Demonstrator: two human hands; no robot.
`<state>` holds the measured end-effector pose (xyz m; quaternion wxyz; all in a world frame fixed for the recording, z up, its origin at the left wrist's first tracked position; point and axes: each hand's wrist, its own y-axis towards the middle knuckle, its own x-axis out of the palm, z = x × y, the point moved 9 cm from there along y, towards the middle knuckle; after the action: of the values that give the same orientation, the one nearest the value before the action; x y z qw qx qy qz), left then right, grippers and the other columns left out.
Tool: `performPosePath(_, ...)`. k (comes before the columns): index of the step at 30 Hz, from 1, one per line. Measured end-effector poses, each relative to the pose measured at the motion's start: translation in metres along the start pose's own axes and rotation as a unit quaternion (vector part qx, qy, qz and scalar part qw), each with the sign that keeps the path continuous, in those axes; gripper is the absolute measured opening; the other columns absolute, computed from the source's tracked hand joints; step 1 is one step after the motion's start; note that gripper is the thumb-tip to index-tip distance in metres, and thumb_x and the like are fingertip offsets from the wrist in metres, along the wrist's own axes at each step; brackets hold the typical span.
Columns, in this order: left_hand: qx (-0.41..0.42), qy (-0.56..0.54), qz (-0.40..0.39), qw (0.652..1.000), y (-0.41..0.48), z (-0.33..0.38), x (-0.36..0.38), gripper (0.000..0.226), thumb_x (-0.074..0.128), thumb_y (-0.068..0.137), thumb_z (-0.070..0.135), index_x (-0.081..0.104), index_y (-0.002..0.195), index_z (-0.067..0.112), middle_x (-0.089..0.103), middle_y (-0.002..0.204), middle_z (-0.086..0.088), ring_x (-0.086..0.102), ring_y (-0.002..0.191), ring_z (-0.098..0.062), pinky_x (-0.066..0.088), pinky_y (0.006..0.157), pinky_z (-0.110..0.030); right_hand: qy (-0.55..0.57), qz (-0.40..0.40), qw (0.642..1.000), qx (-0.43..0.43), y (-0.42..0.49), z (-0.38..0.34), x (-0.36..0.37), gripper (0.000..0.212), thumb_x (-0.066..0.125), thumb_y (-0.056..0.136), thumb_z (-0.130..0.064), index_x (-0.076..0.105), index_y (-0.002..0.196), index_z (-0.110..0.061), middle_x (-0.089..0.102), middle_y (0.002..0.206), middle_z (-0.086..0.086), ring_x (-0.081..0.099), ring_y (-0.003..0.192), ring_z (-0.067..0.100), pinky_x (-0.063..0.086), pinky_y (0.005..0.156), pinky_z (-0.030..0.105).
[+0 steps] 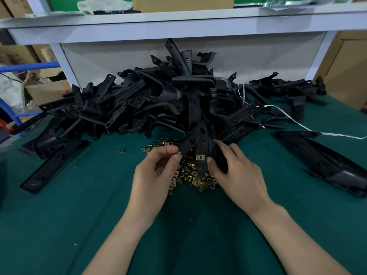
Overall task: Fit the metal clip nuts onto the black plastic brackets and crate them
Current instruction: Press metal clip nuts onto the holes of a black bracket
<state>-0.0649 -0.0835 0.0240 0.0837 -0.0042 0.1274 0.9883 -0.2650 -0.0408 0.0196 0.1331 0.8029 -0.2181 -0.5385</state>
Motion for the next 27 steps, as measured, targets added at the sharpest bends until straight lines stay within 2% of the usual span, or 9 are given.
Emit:
performPosePath(4,0.004,-0.031,-0.029,0.999,-0.003,0.006,0.006,0.017,0.067,0.09,0.026,0.073,0.101,0.038,0.075,0.097,0.006,0.07,0.096,-0.007,0.051,0.082,-0.012,-0.001,0.005,1.0,-0.002,0.0,0.0,0.0,0.053,0.04,0.099,-0.057,0.042,0.145,-0.03,0.046,0.105,-0.015,0.058,0.074,0.015,0.051,0.057,0.037)
performPosePath(8,0.011,-0.025,-0.037,0.999,-0.004,0.007,0.009,0.023,0.067,0.094,0.019,0.072,0.102,0.04,0.074,0.103,0.006,0.07,0.101,-0.017,0.055,0.085,-0.021,-0.005,0.005,1.0,-0.002,0.001,0.0,0.001,0.054,0.04,0.098,-0.057,0.041,0.144,-0.031,0.046,0.105,-0.015,0.059,0.074,0.015,0.052,0.057,0.037)
performPosePath(10,0.011,-0.017,-0.036,0.999,-0.004,0.006,0.008,0.025,0.066,0.095,0.016,0.071,0.102,0.04,0.074,0.103,0.005,0.068,0.094,-0.022,0.055,0.082,-0.024,-0.007,0.005,1.0,-0.002,0.001,0.0,0.001,0.054,0.039,0.098,-0.058,0.041,0.144,-0.031,0.046,0.105,-0.015,0.059,0.073,0.015,0.052,0.057,0.037)
performPosePath(12,0.014,-0.01,-0.036,0.999,-0.004,0.006,0.008,0.025,0.067,0.095,0.016,0.071,0.103,0.04,0.073,0.102,0.003,0.063,0.086,-0.018,0.054,0.077,-0.022,-0.007,0.006,1.0,-0.002,0.001,0.001,0.001,0.054,0.038,0.097,-0.059,0.041,0.144,-0.031,0.046,0.104,-0.015,0.059,0.073,0.016,0.051,0.056,0.037)
performPosePath(15,0.009,-0.01,-0.036,0.999,-0.004,0.005,0.008,0.021,0.067,0.095,0.02,0.07,0.103,0.039,0.073,0.102,0.002,0.06,0.084,-0.017,0.053,0.073,-0.02,-0.006,0.005,1.0,-0.003,0.001,0.001,0.001,0.054,0.039,0.097,-0.059,0.041,0.144,-0.031,0.046,0.104,-0.015,0.059,0.073,0.015,0.052,0.057,0.037)
performPosePath(18,0.003,-0.015,-0.031,0.999,-0.005,0.006,0.008,0.013,0.067,0.091,0.033,0.071,0.102,0.039,0.075,0.1,0.003,0.061,0.084,-0.016,0.052,0.073,-0.018,-0.006,0.006,1.0,-0.005,0.001,0.0,0.001,0.055,0.038,0.097,-0.059,0.041,0.144,-0.03,0.046,0.103,-0.015,0.058,0.071,0.015,0.052,0.055,0.037)
performPosePath(20,0.01,-0.014,-0.024,1.0,-0.005,0.008,0.006,0.015,0.064,0.09,0.039,0.072,0.102,0.035,0.076,0.095,0.004,0.066,0.083,-0.009,0.053,0.072,-0.015,-0.005,0.007,1.0,-0.007,0.001,-0.001,0.0,0.054,0.039,0.097,-0.058,0.042,0.144,-0.03,0.046,0.104,-0.015,0.058,0.073,0.015,0.052,0.055,0.037)
performPosePath(23,-0.004,-0.032,-0.016,0.999,-0.004,0.004,0.004,0.018,0.061,0.093,0.035,0.073,0.102,0.025,0.076,0.087,0.001,0.068,0.079,-0.004,0.051,0.07,-0.013,-0.004,0.007,1.0,-0.01,0.001,-0.002,0.0,0.053,0.039,0.098,-0.058,0.041,0.144,-0.03,0.047,0.106,-0.015,0.059,0.076,0.014,0.052,0.057,0.037)
performPosePath(27,-0.047,-0.05,-0.038,0.997,-0.002,-0.008,0.007,0.015,0.06,0.1,0.025,0.075,0.102,0.028,0.077,0.092,0.0,0.067,0.08,-0.008,0.054,0.069,-0.019,-0.003,0.006,1.0,-0.013,0.0,-0.002,0.001,0.053,0.039,0.097,-0.058,0.041,0.143,-0.032,0.041,0.102,-0.019,0.058,0.077,0.012,0.047,0.057,0.033)
